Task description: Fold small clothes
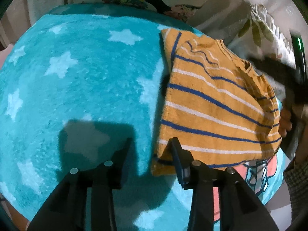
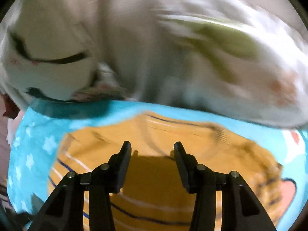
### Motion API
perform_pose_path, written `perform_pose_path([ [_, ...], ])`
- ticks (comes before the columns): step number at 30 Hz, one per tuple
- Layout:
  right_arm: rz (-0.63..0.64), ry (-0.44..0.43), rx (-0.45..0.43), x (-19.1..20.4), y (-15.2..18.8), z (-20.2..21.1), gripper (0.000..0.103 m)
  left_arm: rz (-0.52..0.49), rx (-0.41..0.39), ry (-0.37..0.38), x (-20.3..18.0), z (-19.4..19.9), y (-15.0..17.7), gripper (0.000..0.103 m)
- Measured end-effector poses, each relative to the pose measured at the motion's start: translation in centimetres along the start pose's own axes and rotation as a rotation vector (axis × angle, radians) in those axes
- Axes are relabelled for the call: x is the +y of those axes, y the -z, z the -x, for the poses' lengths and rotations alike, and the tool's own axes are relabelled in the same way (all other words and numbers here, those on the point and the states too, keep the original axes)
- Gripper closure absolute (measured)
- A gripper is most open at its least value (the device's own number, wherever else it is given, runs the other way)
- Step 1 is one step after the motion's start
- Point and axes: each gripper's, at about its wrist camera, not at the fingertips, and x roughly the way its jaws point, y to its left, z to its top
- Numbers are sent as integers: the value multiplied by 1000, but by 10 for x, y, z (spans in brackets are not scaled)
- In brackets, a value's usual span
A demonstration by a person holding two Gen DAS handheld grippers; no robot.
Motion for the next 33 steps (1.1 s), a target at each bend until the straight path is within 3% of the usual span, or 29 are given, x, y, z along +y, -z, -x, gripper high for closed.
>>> perform_pose_path([
  [3,-136,104,47,-76,11,-3,53,29,-7,10,4,3,0,63],
  [5,-241,128,70,-124,18,-5,53,40,-11,2,6,5,0,62],
  [9,-384,241,37,-195,35,17,49,55,-17,-28,6,13,4,59],
  [13,-461,128,13,-227,59,52,47,63,-36,-39,2,20,7,51],
  [17,-491,-58,18,-223,98,79,45,81,-38,-40,-5,26,15,51],
  [21,-505,-171,-34,-208,136,92,43,79,-47,-39,-18,33,22,51],
  [26,-455,-196,-11,-172,156,85,43,28,-53,-53,-45,30,22,51],
  [29,-458,-217,33,-173,162,67,44,-62,-108,-106,-64,23,13,51],
  [31,-478,-277,53,-179,166,59,60,-118,-114,-166,-74,11,7,51],
  [32,-484,-328,84,-182,169,57,77,-134,-91,-218,-77,2,6,51],
  [33,-484,-343,113,-185,171,55,84,-136,-65,-257,-76,-4,7,51],
])
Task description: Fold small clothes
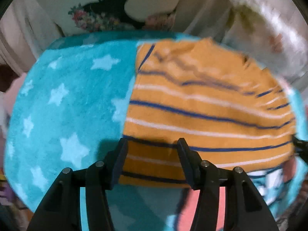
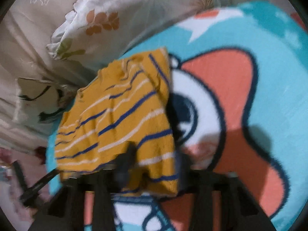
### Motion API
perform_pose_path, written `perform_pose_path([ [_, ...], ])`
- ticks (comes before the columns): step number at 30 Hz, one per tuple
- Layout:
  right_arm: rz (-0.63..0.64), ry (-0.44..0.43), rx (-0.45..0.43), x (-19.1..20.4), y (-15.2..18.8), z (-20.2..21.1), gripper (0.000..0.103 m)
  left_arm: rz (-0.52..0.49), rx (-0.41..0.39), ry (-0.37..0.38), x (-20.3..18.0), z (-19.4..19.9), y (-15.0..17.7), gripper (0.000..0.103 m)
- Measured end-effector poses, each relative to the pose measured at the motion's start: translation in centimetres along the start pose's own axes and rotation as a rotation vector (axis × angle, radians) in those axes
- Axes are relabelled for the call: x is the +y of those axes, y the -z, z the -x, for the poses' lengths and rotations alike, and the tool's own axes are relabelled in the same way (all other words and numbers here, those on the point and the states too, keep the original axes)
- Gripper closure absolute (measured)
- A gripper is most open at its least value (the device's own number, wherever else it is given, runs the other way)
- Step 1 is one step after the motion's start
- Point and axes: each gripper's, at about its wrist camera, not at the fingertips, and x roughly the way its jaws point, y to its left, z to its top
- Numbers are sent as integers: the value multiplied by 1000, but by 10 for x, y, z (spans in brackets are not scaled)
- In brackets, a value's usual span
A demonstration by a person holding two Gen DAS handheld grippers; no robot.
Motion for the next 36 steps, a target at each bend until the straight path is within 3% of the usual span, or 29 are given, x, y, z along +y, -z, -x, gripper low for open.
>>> perform_pose_path([
  [3,19,60,91,-13,7,2,91,42,65,-21,6,-10,13,51],
  [7,-42,17,87,-32,15,10,94,87,58,-2,14,-4,26,51],
  [10,-91,-9,58,-37,17,15,88,140,63,12,22,2,32,51],
  [12,-72,18,20,-30,18,25,76,156,61,17,24,10,36,51],
  [13,-57,31,0,-25,17,31,76,164,55,24,24,16,39,51],
  [17,77,142,-173,10,8,67,76,176,-3,30,23,39,47,51],
  [19,167,175,-295,31,8,86,66,177,-49,2,22,50,48,51],
  [21,251,155,-468,57,13,103,36,178,-89,-14,23,63,48,43],
  [23,284,111,-565,75,16,107,30,176,-99,-59,26,73,49,35],
  [24,294,90,-570,82,15,104,28,179,-108,-73,29,77,50,35],
  [28,343,23,-435,106,4,68,27,208,-116,-63,41,82,53,35],
  [33,340,58,-185,124,-6,-6,28,221,-69,-52,55,78,58,35],
  [36,375,140,-156,130,-1,-38,28,239,-28,-3,61,73,63,35],
])
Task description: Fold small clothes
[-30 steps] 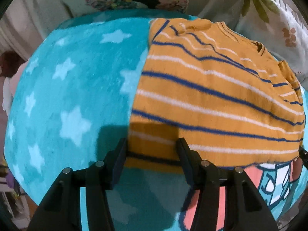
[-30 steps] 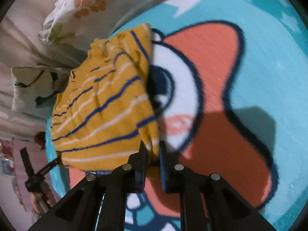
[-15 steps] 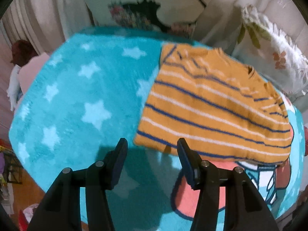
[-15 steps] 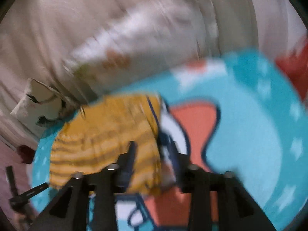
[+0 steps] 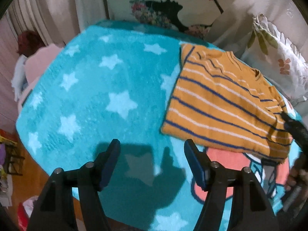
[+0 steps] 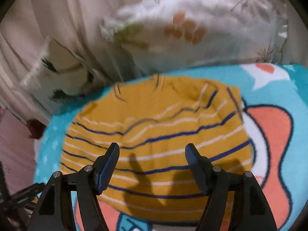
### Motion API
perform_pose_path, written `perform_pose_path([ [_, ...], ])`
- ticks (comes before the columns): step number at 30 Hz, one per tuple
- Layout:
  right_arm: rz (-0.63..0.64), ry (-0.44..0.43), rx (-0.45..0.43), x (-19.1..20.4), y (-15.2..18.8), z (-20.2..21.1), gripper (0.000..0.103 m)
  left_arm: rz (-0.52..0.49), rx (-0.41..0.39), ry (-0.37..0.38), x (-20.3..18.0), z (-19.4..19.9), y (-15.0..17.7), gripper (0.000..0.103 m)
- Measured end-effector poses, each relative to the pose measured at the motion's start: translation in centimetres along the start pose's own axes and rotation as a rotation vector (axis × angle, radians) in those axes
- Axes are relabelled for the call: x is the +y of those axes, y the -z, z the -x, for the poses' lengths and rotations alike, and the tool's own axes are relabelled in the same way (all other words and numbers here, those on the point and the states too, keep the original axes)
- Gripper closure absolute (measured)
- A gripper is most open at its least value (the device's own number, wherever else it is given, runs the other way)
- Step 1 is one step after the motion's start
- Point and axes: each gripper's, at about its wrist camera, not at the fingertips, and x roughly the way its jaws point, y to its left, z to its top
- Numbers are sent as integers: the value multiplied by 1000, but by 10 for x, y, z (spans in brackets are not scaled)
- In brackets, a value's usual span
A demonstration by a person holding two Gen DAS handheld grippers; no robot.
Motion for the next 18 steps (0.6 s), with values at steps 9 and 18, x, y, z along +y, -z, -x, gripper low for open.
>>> perform_pose_path([
  [9,208,142,29,30,24,-43,6,-7,12,9,9,-7,-9,35],
  [18,228,193,27,38,25,-48,0,1,20,51,25,-14,-24,35],
])
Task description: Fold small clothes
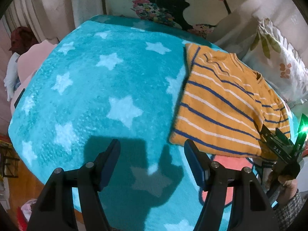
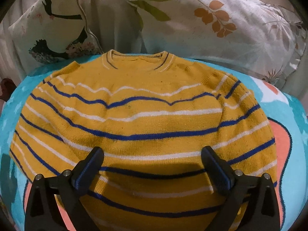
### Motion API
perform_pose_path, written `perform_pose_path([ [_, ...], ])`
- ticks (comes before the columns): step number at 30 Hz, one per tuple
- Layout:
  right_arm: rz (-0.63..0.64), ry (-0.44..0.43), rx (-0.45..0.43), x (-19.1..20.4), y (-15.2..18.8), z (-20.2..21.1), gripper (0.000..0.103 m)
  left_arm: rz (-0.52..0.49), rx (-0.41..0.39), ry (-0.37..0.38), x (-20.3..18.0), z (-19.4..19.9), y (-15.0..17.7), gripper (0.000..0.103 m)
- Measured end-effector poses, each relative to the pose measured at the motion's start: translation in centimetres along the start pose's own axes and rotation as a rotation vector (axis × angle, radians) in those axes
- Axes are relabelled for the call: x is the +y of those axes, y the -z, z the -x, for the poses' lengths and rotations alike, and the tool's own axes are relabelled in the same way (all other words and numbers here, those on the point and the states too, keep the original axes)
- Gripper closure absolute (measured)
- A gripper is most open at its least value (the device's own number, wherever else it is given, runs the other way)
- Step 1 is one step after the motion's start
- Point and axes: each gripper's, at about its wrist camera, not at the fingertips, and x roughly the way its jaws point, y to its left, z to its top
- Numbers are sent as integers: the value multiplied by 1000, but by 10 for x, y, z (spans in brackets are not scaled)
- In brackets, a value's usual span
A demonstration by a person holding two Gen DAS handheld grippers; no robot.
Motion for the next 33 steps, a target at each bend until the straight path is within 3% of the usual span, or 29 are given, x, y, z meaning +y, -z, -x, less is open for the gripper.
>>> perform_pose_path([
  [3,4,45,54,5,-8,7,8,23,-3,7,13,-2,-7,35],
  [5,-11,66,30,9,-14,27,19,39,2,10,22,-4,-10,35],
  [7,-7,79,-21,19,-17,51,20,53,14,15,34,-9,-15,35],
  [11,59,-42,-54,61,-19,79,21,75,32,25,55,-18,-24,35],
  [13,139,-77,-41,89,-18,77,30,74,29,32,60,-19,-28,35],
  [15,200,-106,-3,116,-21,65,63,62,22,35,62,-18,-29,35],
  [17,197,-116,21,129,-27,52,83,39,14,33,62,-15,-29,35],
  [20,146,-98,53,132,-39,27,84,11,6,24,66,-11,-25,35],
  [23,131,-76,163,131,-46,-9,84,17,0,16,77,-8,-22,35],
  [28,154,-120,26,145,-68,38,84,40,-28,6,98,2,-23,35],
  [30,188,-114,16,155,-81,31,84,50,-24,4,103,2,-22,35],
  [33,197,-56,73,167,-101,-11,84,58,-15,3,109,2,-20,34],
])
